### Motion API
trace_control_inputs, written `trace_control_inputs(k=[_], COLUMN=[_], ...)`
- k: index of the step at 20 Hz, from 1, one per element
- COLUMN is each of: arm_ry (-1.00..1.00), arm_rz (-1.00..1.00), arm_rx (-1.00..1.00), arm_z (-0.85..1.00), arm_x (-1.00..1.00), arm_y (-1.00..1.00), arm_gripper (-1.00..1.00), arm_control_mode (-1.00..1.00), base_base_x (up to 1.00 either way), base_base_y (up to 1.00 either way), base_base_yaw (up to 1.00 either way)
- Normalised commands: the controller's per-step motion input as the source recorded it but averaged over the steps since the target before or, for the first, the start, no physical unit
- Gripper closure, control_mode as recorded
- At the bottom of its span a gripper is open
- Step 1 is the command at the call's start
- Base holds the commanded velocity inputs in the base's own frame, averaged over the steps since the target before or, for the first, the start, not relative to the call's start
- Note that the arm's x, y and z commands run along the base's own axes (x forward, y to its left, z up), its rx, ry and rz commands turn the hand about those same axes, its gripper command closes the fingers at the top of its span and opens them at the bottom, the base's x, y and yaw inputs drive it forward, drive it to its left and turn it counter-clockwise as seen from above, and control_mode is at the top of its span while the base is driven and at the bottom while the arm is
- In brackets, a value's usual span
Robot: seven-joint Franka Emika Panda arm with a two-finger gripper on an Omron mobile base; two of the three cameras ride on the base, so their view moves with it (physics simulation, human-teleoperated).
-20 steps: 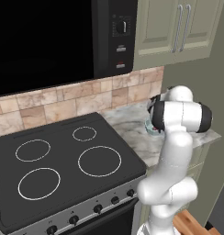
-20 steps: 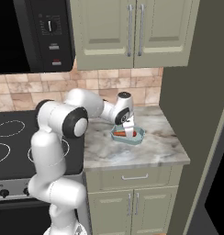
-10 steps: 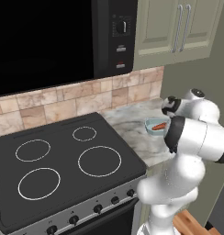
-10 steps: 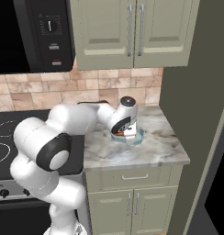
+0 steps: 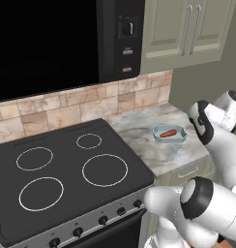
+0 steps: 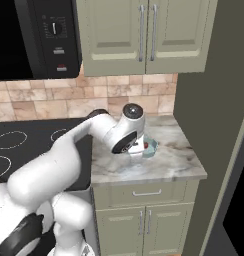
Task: Take the tomato and carrot out of the freezer and place them in the tupperware container on the counter. Then put the tupperware containing the vegetables back in the freezer.
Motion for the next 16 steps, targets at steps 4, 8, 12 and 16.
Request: trace_control_inputs(k=[4,8,12,16], arm_ry=[0.05,0.08,0.04,0.01], arm_rz=[0.16,0.23,0.27,0.29], arm_rx=[0.00,-0.04,-0.12,-0.17], arm_z=[1.00,0.77,0.56,0.43], arm_x=[-0.96,-0.97,-1.00,-1.00], arm_y=[0.24,0.37,0.39,0.38], arm_gripper=[-1.00,-1.00,-1.00,-1.00], arm_control_mode=[-1.00,-1.00,-1.00,-1.00], base_base_x=[0.00,0.00,0.00,0.00], base_base_y=[0.00,0.00,0.00,0.00], base_base_yaw=[0.00,0.00,0.00,0.00])
